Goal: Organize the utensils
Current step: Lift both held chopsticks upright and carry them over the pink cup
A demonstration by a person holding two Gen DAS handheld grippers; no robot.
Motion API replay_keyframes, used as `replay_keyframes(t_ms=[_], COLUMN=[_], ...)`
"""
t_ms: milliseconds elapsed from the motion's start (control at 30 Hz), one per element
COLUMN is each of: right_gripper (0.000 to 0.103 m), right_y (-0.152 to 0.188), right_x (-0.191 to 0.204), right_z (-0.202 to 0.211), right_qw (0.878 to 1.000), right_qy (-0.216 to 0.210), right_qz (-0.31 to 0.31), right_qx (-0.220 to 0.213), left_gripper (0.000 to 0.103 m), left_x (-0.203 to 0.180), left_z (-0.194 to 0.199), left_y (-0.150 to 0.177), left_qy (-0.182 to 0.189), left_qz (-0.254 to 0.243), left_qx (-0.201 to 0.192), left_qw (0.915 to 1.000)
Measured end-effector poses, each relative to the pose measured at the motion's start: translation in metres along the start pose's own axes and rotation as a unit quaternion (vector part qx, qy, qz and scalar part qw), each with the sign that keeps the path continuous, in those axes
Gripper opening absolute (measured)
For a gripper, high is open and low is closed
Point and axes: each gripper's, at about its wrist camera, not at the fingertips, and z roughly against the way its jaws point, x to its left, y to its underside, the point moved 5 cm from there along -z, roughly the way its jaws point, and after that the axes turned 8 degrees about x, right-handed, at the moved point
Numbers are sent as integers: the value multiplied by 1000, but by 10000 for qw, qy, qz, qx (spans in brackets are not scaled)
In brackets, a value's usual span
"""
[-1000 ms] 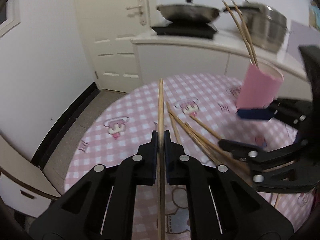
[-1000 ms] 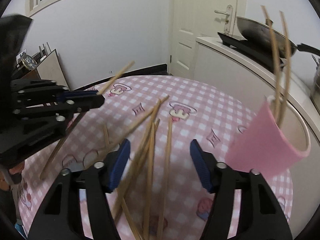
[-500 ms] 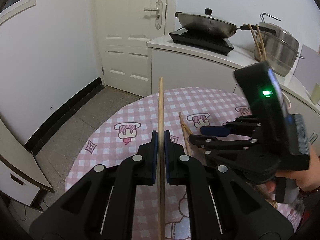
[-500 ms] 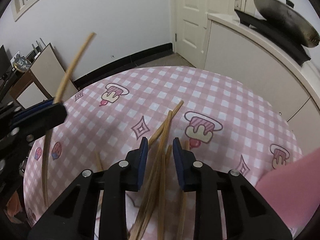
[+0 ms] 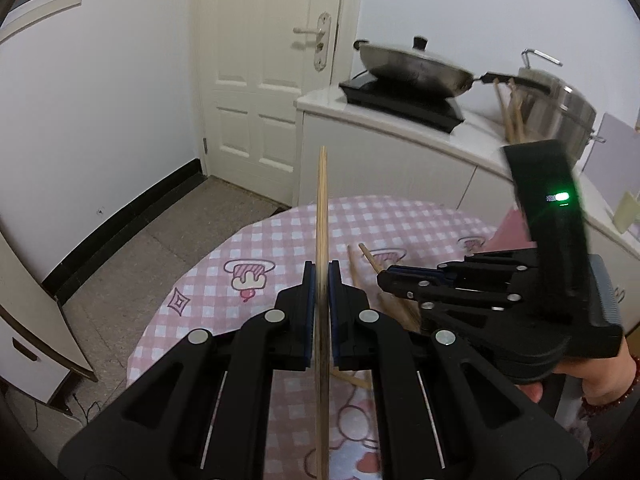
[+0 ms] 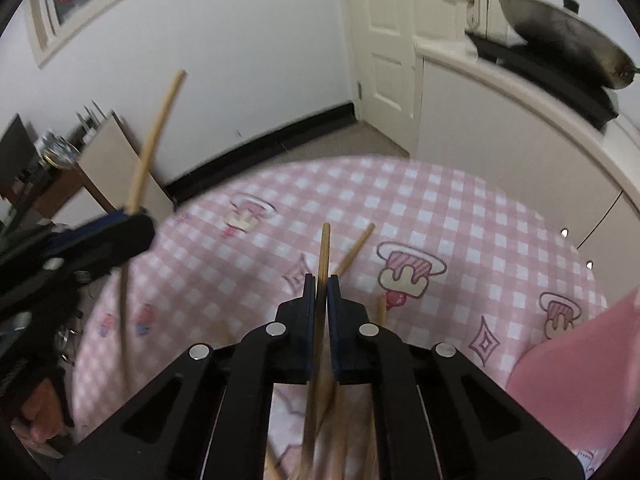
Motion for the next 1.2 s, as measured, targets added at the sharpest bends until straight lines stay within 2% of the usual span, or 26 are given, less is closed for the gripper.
replay_keyframes(t_ms=[300, 600, 833, 1000, 1200], right_gripper=[4, 4, 4, 4, 4], right_y=[7, 17, 17, 10, -2], right_x=[9, 12, -6, -23, -44], right_z=[103, 184, 229, 263, 277], right_qw=[9949, 9852, 9769, 9690, 9617], right_qy=[-281, -227, 115, 427, 802], right_qz=[97, 245, 256, 223, 143], right_qx=[-964, -1682, -2118, -2422, -2616], left_gripper=[7, 7, 7, 7, 7], left_x=[-33, -76, -113, -136, -158], left_z=[59, 111, 136, 133, 122], left_y=[-12, -23, -43, -67, -95], left_qy=[249, 347, 452, 658, 862], left_qz=[-139, -366, -521, -503, -315], left_qx=[-479, -936, -1302, -1545, -1859], left_qw=[9984, 9943, 9891, 9845, 9783])
